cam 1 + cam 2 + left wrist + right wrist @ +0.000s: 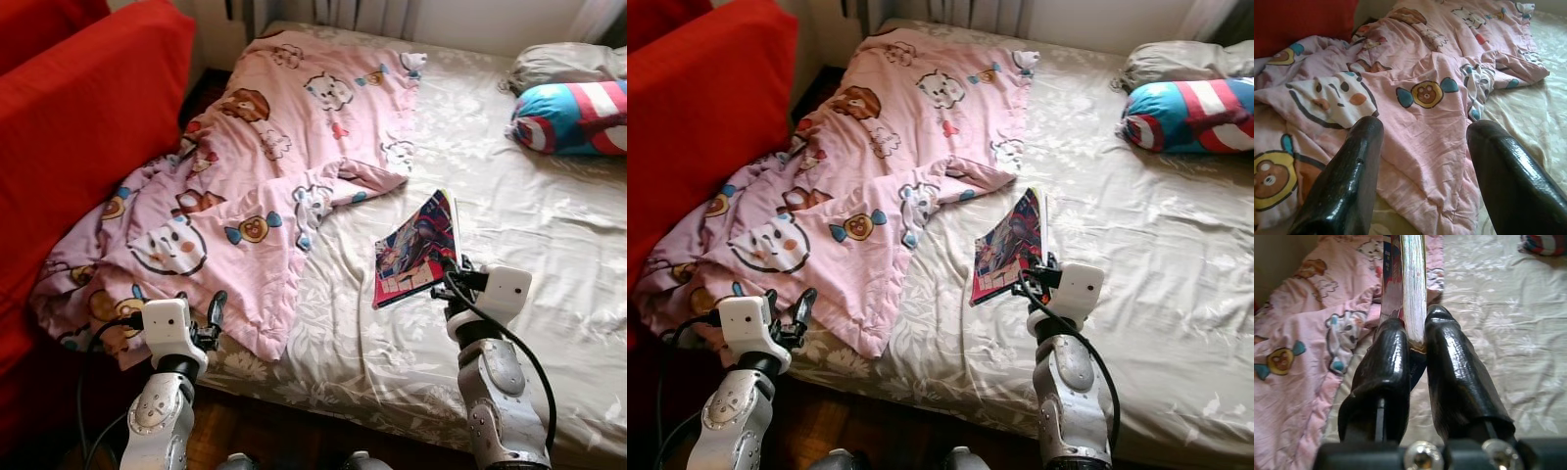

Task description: Clean up the room

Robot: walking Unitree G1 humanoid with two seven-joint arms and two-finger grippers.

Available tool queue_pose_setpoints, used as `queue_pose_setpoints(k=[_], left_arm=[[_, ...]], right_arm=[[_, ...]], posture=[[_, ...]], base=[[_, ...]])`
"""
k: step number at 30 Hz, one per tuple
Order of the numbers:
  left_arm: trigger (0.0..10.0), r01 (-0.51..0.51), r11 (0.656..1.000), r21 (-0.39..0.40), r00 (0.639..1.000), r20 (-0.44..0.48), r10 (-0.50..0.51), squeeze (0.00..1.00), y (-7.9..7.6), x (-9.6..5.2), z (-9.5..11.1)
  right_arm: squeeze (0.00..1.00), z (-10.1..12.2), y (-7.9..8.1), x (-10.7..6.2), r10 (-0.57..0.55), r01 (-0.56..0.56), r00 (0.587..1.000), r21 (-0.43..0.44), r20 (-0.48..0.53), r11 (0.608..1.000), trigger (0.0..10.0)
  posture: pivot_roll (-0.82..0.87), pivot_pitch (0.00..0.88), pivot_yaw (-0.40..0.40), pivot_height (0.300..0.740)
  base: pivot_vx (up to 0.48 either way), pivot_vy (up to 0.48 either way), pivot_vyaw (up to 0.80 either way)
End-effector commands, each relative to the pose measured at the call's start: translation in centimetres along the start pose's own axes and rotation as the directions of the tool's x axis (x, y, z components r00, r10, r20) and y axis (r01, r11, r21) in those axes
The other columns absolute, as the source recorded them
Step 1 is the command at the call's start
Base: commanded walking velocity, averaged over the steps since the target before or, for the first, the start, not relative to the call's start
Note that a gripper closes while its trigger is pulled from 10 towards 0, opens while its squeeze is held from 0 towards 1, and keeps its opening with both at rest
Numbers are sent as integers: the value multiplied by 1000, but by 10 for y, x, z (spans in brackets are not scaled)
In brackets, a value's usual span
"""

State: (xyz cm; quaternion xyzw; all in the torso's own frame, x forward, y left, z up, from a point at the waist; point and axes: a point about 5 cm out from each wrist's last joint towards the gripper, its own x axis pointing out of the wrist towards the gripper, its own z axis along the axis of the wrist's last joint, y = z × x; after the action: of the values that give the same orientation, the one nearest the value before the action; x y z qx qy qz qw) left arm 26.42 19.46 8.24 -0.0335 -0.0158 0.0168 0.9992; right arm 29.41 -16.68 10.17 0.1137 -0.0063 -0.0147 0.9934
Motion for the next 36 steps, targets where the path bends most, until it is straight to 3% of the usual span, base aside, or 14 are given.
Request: queue_pose_setpoints(k=[1, 6, 28, 36], left_arm=[[10000, -2, 1000, 6, 1000, -23, 2, 0, 1, -5, -6], [10000, -1, 1000, 6, 1000, -23, 2, 0, 1, -5, -6], [10000, -2, 1000, 2, 1000, -21, 2, 0, 1, -6, -6], [10000, -3, 1000, 2, 1000, -20, 3, 0, 1, -6, -6]], right_arm=[[0, 4, -2, -1, -9, 9, 999, 2, 32, 1000, 10000], [0, 4, -2, -1, -14, 14, 999, 11, 29, 1000, 10000], [0, 3, -1, 0, -12, 12, 1000, 18, 20, 1000, 10000], [0, 4, 0, -1, -10, 9, 999, 15, 36, 1000, 10000]], posture=[[49, 192, -77, 740], [51, 193, -77, 740], [51, 196, -80, 740], [52, 199, -79, 740]], base=[[0, 0, 0], [0, -49, -98], [0, -277, -743], [0, -297, 0]])
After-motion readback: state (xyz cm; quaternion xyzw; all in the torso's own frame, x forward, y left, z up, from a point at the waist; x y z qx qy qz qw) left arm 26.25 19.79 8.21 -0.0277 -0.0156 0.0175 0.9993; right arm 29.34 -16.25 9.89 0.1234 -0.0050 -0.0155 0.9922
